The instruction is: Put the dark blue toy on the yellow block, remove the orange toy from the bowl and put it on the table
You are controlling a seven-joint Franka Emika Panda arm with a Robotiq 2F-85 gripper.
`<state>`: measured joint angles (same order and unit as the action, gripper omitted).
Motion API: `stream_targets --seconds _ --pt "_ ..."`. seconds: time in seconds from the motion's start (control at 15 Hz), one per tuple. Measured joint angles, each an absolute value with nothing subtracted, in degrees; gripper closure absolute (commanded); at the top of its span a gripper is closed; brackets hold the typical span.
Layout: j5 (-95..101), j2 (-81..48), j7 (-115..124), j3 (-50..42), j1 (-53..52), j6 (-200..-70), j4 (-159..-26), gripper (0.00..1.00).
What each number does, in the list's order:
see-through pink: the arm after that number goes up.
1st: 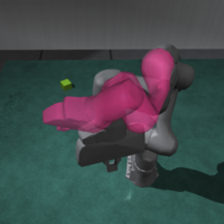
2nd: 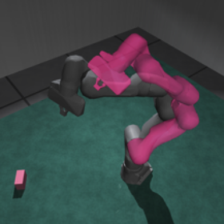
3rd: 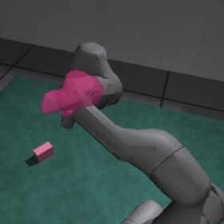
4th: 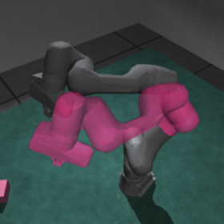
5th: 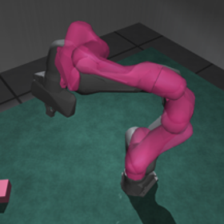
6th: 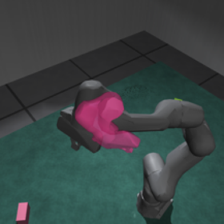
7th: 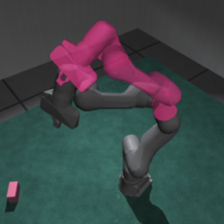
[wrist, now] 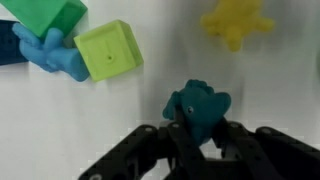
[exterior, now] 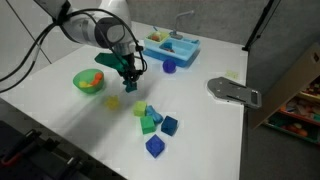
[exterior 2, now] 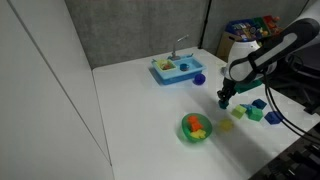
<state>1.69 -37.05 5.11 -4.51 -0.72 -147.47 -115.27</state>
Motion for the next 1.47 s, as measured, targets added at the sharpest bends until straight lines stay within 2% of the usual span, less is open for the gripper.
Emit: stream_targets --seconds 0.53,1.47 --pt "1.69 -29.43 5.13 -7.30 2.62 -145.88 -122.18 0.90" --pt "1.69 -30.21 2.62 -7.39 7.00 -148.51 -125.08 0.91"
